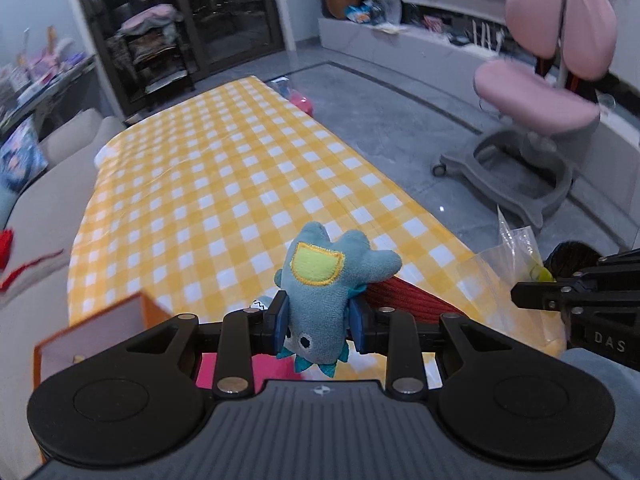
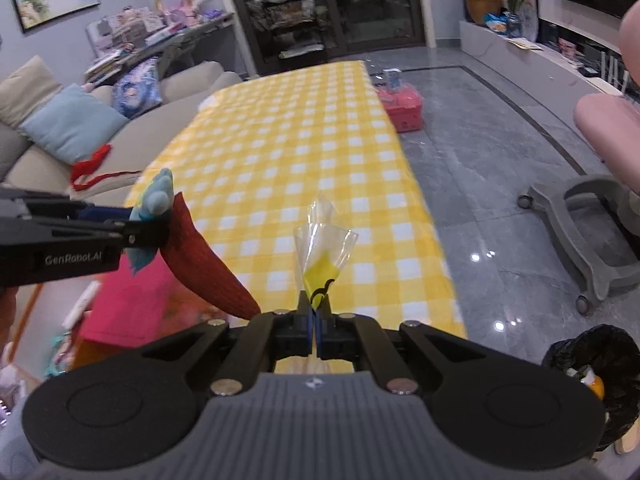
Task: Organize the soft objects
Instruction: 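Carry the teal plush and plastic bag into the white box with both tools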
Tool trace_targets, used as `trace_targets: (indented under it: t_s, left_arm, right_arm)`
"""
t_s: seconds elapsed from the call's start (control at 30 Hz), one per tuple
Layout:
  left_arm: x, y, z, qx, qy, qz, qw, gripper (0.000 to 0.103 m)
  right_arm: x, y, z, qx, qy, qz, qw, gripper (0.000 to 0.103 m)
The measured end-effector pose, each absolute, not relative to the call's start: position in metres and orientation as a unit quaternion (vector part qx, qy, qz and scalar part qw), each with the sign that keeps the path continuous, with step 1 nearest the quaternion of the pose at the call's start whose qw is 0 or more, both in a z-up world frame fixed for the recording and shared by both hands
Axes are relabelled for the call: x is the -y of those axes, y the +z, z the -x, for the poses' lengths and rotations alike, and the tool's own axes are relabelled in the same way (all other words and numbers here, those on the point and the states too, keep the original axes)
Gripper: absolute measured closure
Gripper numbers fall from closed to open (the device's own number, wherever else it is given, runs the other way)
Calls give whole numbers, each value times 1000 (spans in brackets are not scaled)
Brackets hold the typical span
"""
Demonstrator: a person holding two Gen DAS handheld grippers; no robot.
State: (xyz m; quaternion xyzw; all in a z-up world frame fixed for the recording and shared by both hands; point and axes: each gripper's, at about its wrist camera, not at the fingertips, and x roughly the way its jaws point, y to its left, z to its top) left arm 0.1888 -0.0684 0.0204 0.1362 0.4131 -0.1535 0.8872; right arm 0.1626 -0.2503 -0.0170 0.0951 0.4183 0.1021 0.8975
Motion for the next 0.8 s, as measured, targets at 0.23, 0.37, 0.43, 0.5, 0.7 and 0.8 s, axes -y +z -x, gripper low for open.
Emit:
trace_targets:
  t_s: [0.23,0.37,0.43,0.5,0.7,0.8]
  left_arm:
    - [12,33,-151,-405,-110,-94,903,68]
    - [-26,32,-134,-406,-73,-59,909,68]
    - [-47,29,-126,-408,-54,-41,910,68]
    - [-67,26,-121,-410,-35,-27,911,68]
    - [-123,26,-107,-409,13,0,912,68]
    - [-144,24,-107,-410,36,5,912,68]
  right_arm:
    - [203,5,-143,-415,176,-100,887,103]
    - [167,17,-137,-415,227,-91,876,103]
    - [147,22,-136,-417,254,-87,868,103]
    - [127,27,-135,-419,279,-81,860,103]
    - [69,29,-142,-424,333,-74,839,103]
    - [43,27,-156,-433,351,-78,826,103]
